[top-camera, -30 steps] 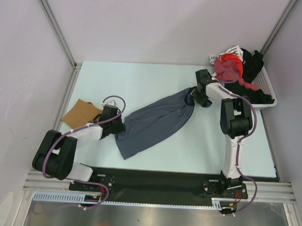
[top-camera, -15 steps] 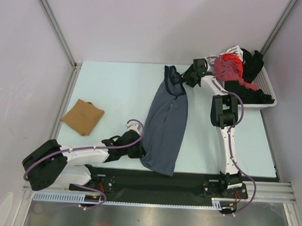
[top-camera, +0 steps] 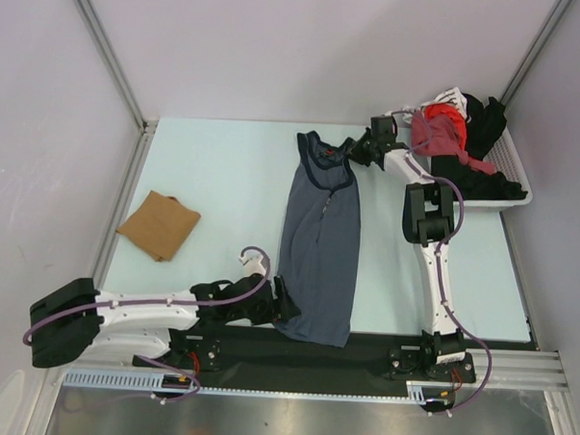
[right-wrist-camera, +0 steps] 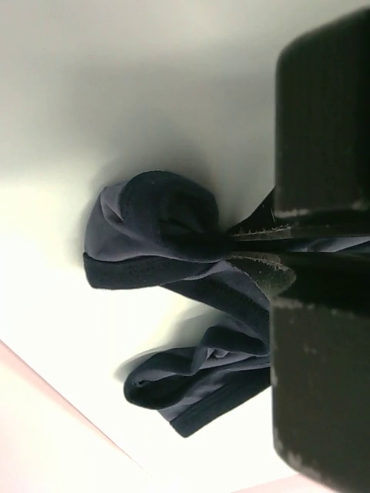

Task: Fold and stack the tank tops
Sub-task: Fold the tank top

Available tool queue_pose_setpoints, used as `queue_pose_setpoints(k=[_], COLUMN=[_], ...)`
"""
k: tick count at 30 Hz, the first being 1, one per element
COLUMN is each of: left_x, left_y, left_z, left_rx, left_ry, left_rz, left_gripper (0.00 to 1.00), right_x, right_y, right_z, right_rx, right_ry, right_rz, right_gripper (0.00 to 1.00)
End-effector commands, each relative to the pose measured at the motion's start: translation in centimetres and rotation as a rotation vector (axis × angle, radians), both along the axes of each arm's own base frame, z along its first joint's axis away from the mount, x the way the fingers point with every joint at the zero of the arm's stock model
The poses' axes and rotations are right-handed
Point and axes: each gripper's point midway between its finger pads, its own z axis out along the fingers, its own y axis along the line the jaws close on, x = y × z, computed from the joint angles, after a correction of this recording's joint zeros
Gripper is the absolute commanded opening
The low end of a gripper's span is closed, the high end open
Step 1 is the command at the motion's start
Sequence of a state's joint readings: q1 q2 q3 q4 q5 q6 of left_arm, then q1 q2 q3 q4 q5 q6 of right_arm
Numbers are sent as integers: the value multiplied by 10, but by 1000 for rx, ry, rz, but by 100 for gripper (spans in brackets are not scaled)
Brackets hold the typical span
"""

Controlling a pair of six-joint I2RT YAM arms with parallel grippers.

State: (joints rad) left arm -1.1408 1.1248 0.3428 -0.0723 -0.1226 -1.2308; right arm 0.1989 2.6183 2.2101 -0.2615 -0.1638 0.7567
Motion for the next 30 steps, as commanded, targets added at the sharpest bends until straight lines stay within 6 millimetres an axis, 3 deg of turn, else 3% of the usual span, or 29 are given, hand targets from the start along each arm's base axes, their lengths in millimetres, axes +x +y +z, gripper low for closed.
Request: queue_pose_setpoints(k=[1,3,10,12,13,16,18,20,24,25,26,28,29,30], left_x=[-19,-6,46,61,66,74,64,45,17,12,3,-5,-12,-15], left_y=[65,72,83,88,90,84,77,74,60,58,53,51,48,47], left_z=[-39,-26,-5,3,4,12,4,-11,-22,-24,-25,-27,-28,-29], left_rx=[269,282,248,272,293,280,233,207,145,142,140,142,142,144], left_ry=[64,12,-65,-87,-99,-128,-108,-68,-33,-24,-18,2,6,6], left_rz=[37,70,76,99,91,79,44,23,14,7,-21,-16,-41,-43], left_gripper=[83,95,98,98,98,97,95,94,93,93,93,92,91,91], right_x=[5,6,28,35,39,44,46,43,30,24,13,-2,-9,-25], right_y=[-2,-4,-19,-22,-20,-19,-23,-25,-25,-21,-20,-17,-17,-19], right_z=[-10,-13,-11,-5,4,32,52,59,76,96,86,92,112,97], right_rx=[-20,-30,-17,10,34,10,-5,-12,-1,10,8,12,7,-8], right_ry=[-12,-23,-62,-94,-135,-217,-244,-245,-230,-252,-223,-217,-238,-190], right_rz=[20,29,6,14,47,92,83,90,120,144,161,194,199,209], right_gripper=[3,0,3,25,51,66,70,70,69,67,66,66,66,66])
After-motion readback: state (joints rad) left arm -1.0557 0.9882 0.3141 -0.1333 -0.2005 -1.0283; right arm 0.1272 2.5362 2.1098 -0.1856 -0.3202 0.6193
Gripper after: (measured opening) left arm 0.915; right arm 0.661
